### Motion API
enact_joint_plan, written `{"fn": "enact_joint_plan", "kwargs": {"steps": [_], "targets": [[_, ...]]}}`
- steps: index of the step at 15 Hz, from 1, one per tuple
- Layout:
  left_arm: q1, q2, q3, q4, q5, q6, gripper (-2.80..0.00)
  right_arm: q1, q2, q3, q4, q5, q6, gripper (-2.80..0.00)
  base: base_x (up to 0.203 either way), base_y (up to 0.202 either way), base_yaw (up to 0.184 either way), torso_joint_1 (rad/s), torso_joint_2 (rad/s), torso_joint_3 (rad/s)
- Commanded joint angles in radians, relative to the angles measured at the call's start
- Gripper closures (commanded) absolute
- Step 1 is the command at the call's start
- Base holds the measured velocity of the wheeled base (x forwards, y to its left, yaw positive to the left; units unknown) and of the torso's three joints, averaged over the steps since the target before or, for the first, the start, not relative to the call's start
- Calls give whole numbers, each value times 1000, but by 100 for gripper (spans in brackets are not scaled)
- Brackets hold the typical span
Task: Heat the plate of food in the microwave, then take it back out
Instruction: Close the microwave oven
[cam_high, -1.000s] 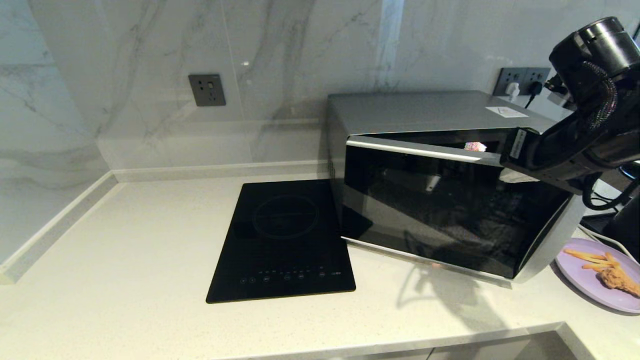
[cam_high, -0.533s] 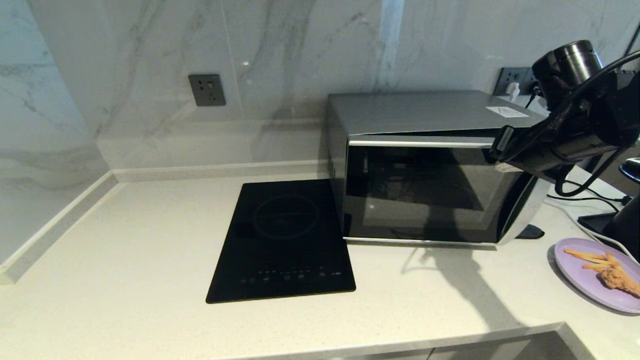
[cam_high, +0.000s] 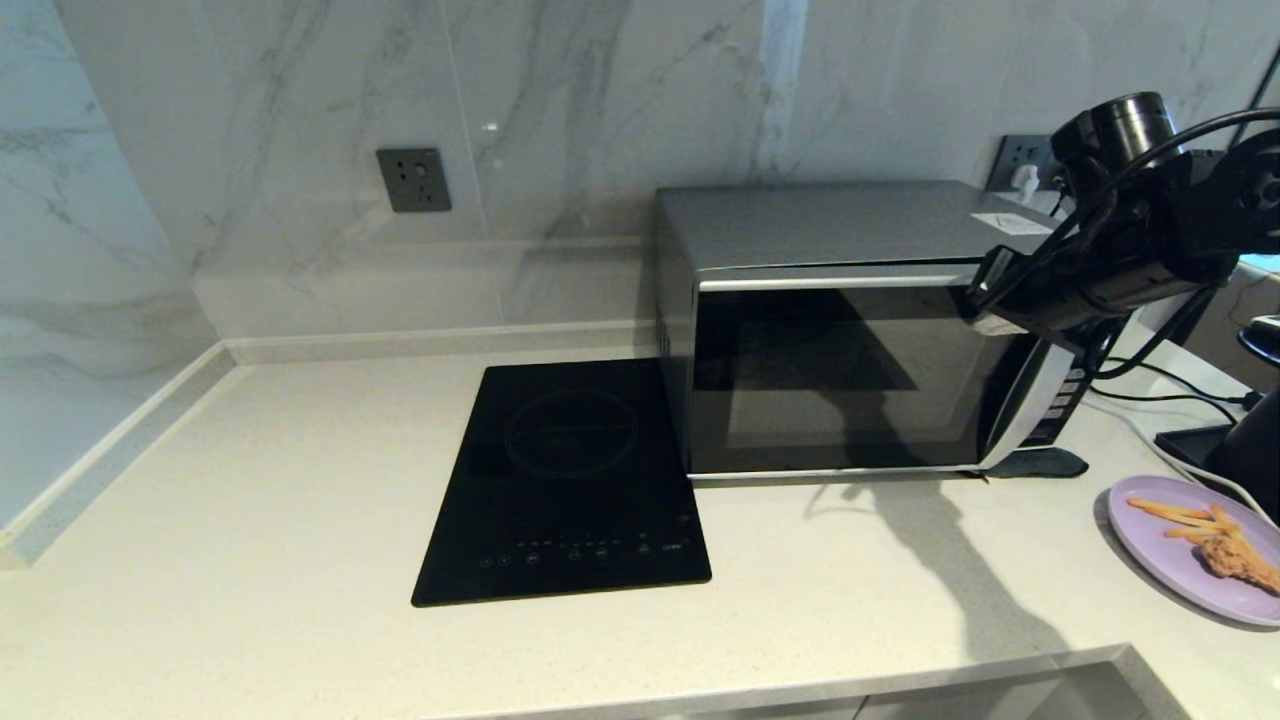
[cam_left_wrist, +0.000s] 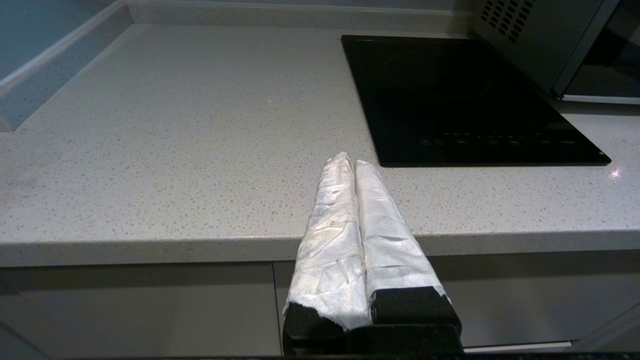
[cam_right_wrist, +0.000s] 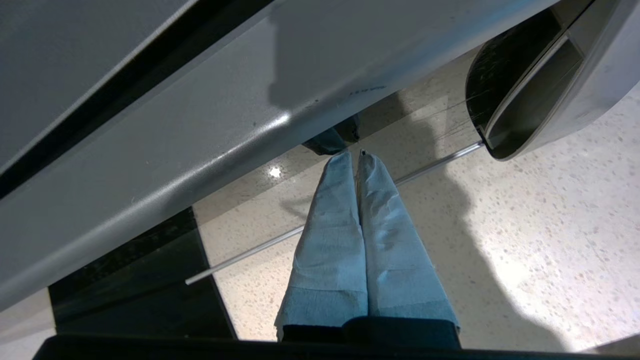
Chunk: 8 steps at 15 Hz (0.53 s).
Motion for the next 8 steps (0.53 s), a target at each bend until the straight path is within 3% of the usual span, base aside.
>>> {"fn": "enact_joint_plan", "kwargs": {"steps": [1, 8], "targets": [[0, 2, 0, 0, 0, -1, 0, -9, 16, -6, -41, 8, 4, 0, 0, 0, 0, 0, 0, 0], [0, 2, 0, 0, 0, -1, 0, -11, 27, -6, -63, 30, 4, 0, 0, 0, 0, 0, 0, 0]]}}
